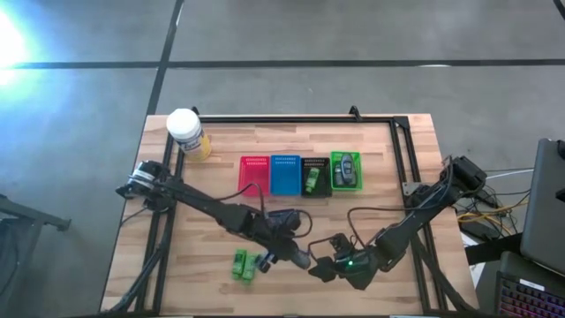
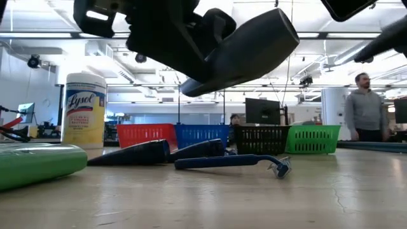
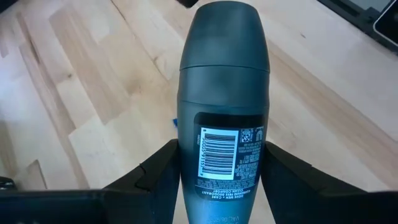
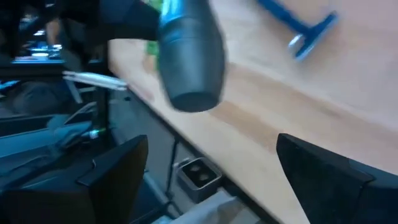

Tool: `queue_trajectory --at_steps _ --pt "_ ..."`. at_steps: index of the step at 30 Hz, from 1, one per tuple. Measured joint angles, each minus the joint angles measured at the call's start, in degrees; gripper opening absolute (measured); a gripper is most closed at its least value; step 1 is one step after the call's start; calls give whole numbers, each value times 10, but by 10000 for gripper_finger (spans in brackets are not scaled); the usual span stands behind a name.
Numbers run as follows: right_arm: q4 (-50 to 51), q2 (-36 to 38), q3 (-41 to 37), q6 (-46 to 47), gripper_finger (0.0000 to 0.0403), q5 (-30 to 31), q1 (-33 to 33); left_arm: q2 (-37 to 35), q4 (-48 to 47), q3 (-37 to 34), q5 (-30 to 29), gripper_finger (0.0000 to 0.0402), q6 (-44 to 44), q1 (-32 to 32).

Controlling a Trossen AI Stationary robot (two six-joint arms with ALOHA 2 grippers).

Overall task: Pick & Place Travel size toiletries
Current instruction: Put the deodorant into the green basket

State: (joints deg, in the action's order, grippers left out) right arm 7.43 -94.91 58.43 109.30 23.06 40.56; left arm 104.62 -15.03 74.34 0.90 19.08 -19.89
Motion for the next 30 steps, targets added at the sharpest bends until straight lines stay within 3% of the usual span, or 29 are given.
queue_trajectory --at_steps 14,30 --pt "-35 13 -8 -66 344 11 -52 0 20 17 -42 193 37 11" --pt "-34 16 -8 -79 327 17 -76 0 19 43 -67 193 51 13"
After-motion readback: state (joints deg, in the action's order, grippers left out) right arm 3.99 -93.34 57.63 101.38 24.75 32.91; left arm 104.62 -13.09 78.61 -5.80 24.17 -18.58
